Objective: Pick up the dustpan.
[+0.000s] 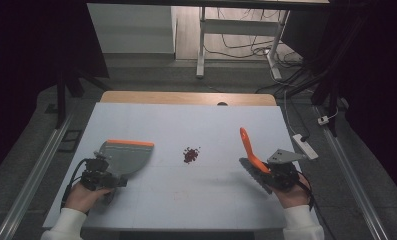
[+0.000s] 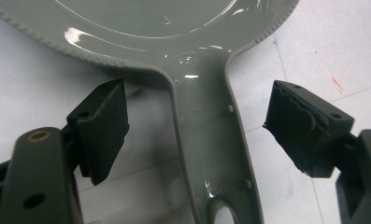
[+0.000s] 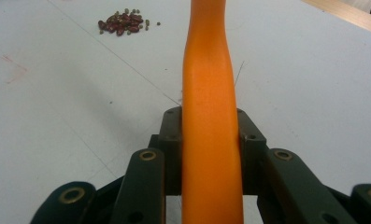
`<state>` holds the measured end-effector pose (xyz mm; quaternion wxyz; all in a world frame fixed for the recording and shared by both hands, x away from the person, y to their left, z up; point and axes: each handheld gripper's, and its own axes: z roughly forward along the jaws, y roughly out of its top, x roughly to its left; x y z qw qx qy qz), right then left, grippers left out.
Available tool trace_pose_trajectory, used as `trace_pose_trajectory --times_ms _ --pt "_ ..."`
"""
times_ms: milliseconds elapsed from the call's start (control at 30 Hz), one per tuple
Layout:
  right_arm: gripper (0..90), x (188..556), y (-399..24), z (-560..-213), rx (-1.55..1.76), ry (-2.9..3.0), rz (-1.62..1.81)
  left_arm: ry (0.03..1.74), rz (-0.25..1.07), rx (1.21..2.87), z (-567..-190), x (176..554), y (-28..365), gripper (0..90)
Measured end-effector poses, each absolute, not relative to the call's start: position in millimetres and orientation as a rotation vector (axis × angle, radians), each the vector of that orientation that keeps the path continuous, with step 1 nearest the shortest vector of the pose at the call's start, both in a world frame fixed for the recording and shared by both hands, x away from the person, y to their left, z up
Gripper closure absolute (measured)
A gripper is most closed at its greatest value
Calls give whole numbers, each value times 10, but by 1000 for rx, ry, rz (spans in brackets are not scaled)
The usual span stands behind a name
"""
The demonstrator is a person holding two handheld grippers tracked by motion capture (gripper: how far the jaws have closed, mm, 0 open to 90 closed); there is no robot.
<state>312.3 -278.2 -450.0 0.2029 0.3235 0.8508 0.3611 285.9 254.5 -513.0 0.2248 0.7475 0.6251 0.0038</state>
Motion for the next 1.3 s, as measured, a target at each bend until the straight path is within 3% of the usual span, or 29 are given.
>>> trace_pose_trajectory --times_ms 533,767,1300 --pt "701 3121 -2791 -4492 902 2369 1007 1748 -12 2002 -5184 2904 2519 404" --pt "701 3119 -2793 -4489 902 2366 1007 1744 -8 1994 -5184 2901 2536 575" --pt "701 3114 -2798 -4456 892 2352 1022 1688 23 1942 -5173 2894 2738 620"
